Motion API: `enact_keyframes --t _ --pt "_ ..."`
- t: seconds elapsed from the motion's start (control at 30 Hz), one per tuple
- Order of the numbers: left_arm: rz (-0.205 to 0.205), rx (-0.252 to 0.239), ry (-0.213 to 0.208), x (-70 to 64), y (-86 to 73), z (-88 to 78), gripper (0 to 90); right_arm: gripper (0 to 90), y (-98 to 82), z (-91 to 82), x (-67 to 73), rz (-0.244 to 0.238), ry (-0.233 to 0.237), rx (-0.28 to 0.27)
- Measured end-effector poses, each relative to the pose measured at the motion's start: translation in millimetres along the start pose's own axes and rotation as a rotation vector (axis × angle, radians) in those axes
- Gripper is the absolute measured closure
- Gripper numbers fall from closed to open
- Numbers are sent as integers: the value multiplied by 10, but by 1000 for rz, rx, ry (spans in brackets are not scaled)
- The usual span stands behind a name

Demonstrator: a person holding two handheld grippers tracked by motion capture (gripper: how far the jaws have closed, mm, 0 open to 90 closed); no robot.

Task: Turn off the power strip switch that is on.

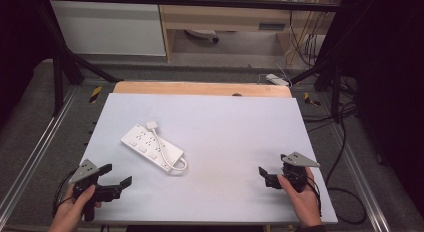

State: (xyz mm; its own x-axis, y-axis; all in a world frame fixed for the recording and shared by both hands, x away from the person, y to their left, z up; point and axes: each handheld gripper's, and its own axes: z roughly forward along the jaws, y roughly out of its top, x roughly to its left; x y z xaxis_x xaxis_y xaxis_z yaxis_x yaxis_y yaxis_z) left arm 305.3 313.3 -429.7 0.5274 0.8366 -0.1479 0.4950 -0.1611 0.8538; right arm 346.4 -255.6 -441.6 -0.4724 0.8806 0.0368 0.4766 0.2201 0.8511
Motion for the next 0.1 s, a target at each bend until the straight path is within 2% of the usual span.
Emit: enact_keyframes --t 0.1 --pt "-7 10 -7 -11 -22 33 81 41 -43 59 -21 13 -26 60"
